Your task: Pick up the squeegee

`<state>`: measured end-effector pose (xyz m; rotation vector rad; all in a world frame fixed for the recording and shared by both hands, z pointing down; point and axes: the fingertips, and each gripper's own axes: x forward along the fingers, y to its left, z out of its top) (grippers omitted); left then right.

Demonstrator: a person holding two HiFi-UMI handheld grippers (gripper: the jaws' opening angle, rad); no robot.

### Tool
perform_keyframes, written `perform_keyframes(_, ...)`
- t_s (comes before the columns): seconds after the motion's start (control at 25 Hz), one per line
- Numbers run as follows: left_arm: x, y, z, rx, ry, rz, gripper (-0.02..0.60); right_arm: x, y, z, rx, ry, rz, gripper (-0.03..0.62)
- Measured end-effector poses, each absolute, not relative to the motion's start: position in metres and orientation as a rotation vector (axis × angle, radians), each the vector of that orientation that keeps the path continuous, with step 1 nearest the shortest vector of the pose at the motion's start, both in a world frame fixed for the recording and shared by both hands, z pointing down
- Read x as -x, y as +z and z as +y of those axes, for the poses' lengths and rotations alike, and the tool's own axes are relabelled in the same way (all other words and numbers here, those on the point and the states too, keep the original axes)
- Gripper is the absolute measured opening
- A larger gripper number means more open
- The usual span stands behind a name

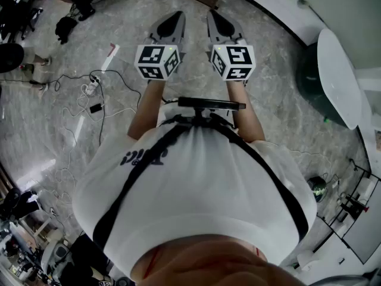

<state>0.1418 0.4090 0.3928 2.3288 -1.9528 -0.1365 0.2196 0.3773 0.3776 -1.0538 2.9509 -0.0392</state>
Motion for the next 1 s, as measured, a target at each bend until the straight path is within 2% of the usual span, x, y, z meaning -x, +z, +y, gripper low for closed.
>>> perform_keyframes(0.56, -0.04, 0.396, 0.456, -2.323, -0.143, -1.984, 0.014, -0.114, 0.376, 0.41, 1.022, -0.062, 2.934, 0.008)
perform_keyframes(1.0, 0.032, 0.414, 0.489, -2.167, -0.165, -2.138, 0.014, -0.052, 0.411, 0.433, 0.931, -0.064, 3.055, 0.008)
